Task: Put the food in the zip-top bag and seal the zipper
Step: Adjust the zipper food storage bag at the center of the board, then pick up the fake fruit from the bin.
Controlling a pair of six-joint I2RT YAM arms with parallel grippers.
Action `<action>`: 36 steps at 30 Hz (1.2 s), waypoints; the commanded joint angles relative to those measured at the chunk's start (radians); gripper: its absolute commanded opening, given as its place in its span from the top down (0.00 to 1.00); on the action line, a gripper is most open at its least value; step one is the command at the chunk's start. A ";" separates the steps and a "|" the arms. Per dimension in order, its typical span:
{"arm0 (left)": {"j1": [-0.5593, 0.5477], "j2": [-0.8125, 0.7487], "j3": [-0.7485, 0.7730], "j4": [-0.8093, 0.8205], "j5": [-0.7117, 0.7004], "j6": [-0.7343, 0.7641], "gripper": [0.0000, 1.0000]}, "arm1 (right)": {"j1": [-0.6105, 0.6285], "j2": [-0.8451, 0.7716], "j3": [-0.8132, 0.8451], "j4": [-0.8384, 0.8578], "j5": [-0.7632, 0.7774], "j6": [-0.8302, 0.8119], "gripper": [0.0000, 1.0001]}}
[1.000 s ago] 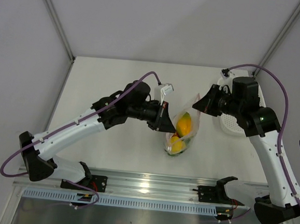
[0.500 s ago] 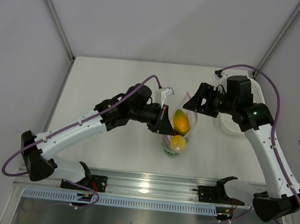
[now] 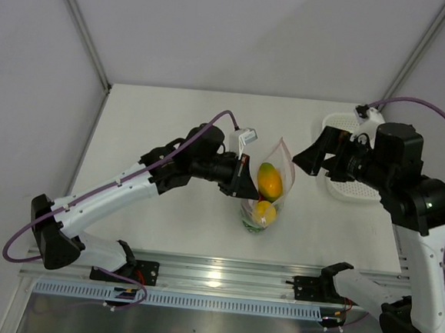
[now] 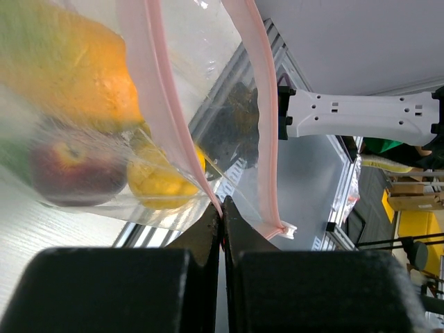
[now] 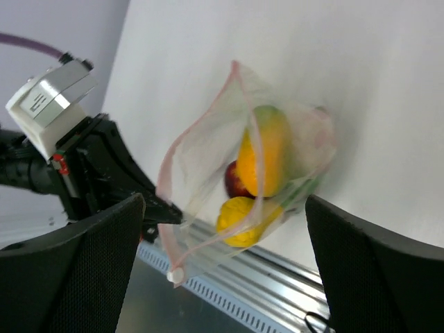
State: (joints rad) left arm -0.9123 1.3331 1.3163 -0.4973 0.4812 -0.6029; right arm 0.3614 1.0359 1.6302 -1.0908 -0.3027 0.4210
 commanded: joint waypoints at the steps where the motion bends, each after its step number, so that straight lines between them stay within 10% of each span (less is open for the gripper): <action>1: 0.007 -0.038 0.003 0.031 0.010 -0.003 0.99 | -0.004 -0.036 0.109 -0.136 0.300 -0.034 0.00; 10: 0.012 -0.045 -0.021 0.054 0.026 -0.012 0.99 | -0.116 0.027 0.061 -0.098 0.620 -0.071 0.01; 18: 0.012 -0.057 -0.034 0.052 0.045 -0.008 1.00 | -0.567 0.153 -0.184 0.204 0.176 -0.057 0.01; 36: 0.012 -0.015 -0.052 0.114 0.111 -0.017 0.99 | -0.677 0.688 -0.276 0.732 0.001 0.217 0.01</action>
State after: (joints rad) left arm -0.9062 1.3155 1.2648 -0.4290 0.5491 -0.6052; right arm -0.3119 1.6730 1.3281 -0.5095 -0.2436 0.5682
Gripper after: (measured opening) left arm 0.005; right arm 0.993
